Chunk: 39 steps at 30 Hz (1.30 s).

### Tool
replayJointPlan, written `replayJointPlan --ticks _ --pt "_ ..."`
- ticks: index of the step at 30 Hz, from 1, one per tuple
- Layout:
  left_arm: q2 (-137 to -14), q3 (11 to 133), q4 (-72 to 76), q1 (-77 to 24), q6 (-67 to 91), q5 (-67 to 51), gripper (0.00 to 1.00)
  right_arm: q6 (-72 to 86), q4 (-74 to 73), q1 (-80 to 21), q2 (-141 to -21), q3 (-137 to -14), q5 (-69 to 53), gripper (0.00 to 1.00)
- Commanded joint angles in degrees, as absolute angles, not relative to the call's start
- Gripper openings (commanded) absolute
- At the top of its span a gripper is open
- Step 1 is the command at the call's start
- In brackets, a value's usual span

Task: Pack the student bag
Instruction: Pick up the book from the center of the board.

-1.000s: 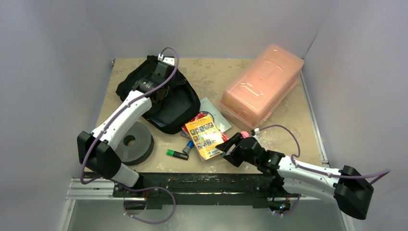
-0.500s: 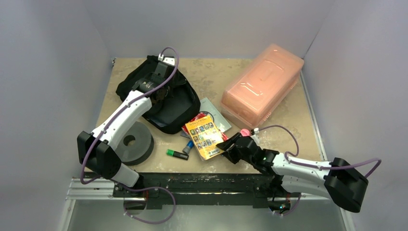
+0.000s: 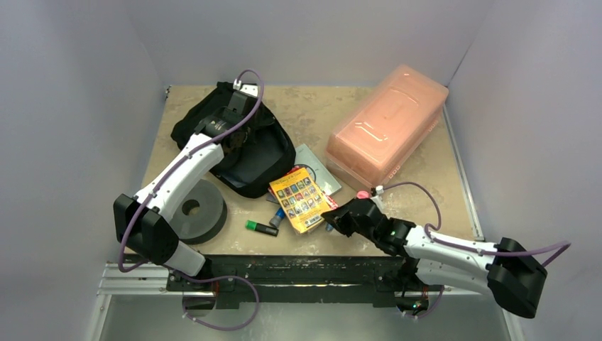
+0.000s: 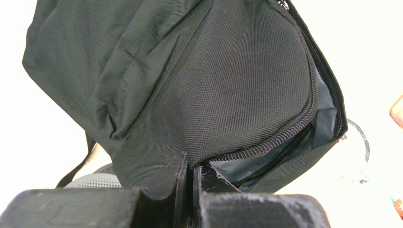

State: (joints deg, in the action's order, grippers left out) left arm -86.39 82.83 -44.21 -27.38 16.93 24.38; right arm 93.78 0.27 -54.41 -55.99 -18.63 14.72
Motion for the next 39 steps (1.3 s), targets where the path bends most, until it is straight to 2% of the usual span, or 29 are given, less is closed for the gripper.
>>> replayJointPlan --ticks 1,6,13,27,32,39 --pt "-83.3 83.7 -42.1 -27.2 17.2 23.9 0.0 94.3 -3.1 -54.6 -53.3 -19.7 17.6 0.09" --pt "-83.3 83.8 -42.2 -27.2 17.2 23.9 0.0 94.0 -6.6 -54.6 -50.0 -20.1 16.1 0.0" --pt "-83.1 83.8 -42.2 -27.2 16.9 24.6 0.0 91.5 -11.0 -54.7 -45.4 -22.4 15.4 0.0" --pt "-82.4 83.6 -42.1 -27.2 16.0 25.7 0.0 83.5 -13.3 -55.9 -44.2 -33.6 12.9 0.0" --pt "-81.4 83.0 -40.7 -27.2 14.1 27.0 0.0 76.3 -14.5 -56.0 -47.8 -42.3 11.6 0.0" --pt "-77.7 80.4 -36.3 -27.1 8.3 27.5 0.0 69.7 -8.5 -55.7 -56.0 -48.8 5.4 0.0"
